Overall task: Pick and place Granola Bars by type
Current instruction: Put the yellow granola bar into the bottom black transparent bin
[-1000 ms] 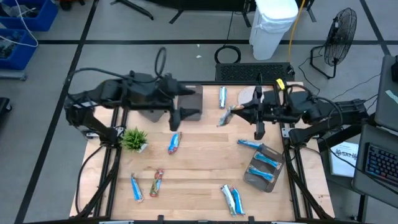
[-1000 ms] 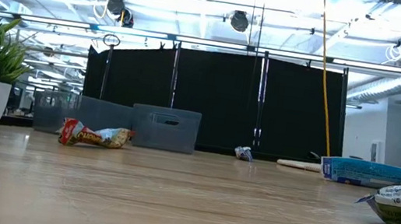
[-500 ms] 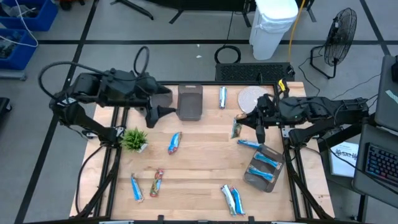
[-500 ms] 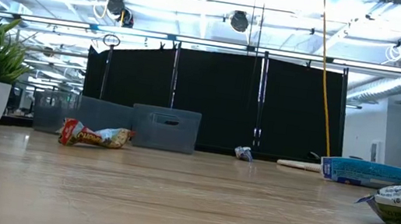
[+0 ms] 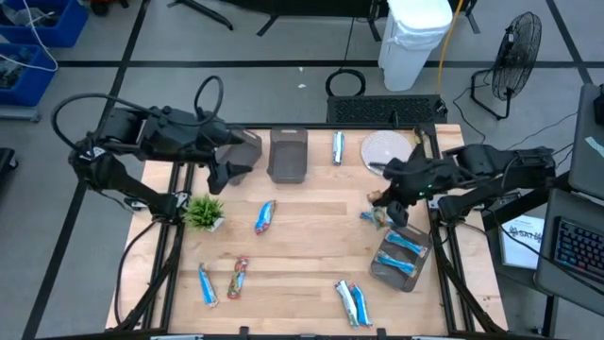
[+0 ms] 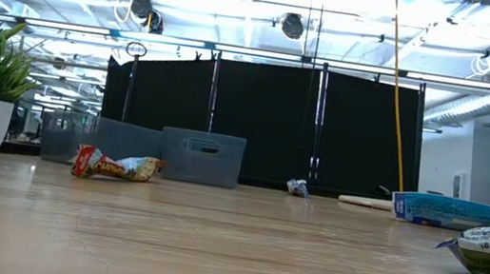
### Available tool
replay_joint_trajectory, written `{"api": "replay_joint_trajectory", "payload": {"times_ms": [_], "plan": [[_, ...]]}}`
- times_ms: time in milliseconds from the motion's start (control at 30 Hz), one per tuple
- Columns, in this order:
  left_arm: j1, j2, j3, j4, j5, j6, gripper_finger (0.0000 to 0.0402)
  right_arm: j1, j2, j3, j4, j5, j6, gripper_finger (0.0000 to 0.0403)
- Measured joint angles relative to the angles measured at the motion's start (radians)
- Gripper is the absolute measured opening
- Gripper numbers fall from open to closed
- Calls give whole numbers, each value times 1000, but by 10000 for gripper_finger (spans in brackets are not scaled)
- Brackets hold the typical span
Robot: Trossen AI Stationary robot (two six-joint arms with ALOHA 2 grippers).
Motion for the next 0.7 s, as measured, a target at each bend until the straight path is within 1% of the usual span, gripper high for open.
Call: {"api": "replay_joint_trajectory", "payload": {"times_ms": [167, 267, 533, 700], "plan": [[0, 1, 0, -40, 7, -15, 367, 2, 55, 7, -128, -115, 15, 2], [0, 0, 0, -56, 10, -15, 367, 15, 82, 7, -191, -152, 13, 2], [-1, 0, 0, -65, 62, -5, 367, 58, 147, 7, -303, -156, -28, 1], [-1, 0, 0, -66, 66, 5, 367, 100, 180, -24, -305, -153, -35, 1]]}}
